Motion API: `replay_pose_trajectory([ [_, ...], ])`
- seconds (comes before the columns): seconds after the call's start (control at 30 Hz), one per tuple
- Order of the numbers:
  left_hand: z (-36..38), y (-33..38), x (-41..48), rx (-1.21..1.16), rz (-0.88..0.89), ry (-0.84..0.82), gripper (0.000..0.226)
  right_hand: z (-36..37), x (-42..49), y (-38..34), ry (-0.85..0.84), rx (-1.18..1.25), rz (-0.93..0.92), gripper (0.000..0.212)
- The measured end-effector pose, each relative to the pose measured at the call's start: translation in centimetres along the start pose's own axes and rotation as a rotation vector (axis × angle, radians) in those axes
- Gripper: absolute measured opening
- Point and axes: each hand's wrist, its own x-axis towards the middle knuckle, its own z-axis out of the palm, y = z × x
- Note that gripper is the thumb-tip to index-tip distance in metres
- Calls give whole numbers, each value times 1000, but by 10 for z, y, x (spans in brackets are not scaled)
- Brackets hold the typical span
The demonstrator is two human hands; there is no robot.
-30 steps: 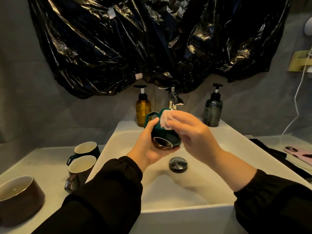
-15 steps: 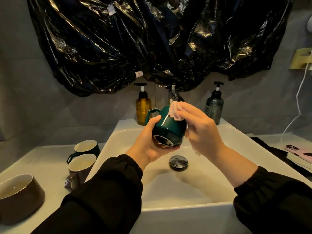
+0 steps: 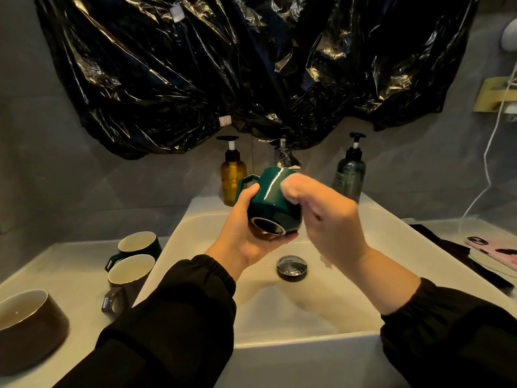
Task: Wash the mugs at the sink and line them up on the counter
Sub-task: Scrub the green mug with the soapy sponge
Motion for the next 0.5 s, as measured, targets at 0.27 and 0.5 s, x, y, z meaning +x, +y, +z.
replay_pose_trajectory([
  [0.27, -2, 5, -7, 79, -47, -49, 52, -13, 15, 27, -95, 433, 884, 35],
  [0.5, -9, 7, -5, -20, -212, -42, 61, -26, 19, 21, -412, 720, 962, 14],
])
